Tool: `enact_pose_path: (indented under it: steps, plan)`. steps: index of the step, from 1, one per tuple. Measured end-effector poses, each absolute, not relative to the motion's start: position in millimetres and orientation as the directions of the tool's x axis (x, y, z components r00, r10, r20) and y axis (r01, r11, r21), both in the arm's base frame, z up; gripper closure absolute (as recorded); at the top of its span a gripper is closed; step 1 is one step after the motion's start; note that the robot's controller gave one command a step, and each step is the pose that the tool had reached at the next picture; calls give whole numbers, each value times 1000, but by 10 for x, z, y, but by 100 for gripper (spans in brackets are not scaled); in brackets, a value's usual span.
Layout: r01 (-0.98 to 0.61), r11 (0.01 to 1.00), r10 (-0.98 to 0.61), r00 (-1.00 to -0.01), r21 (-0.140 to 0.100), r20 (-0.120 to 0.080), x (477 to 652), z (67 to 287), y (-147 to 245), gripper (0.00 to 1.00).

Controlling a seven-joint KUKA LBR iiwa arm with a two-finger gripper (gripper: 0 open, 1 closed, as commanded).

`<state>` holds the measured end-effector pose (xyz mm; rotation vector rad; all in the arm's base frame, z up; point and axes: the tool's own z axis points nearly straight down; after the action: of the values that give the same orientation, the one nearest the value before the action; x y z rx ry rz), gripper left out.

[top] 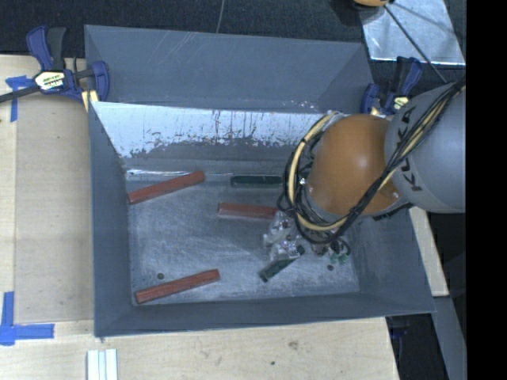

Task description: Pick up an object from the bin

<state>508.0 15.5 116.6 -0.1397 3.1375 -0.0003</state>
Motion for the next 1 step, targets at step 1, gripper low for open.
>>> enact_pose_path:
  steps: [1]
  plan:
    - [-87, 996, -87, -996, 0, -1, 4957, 1462, 117, 0]
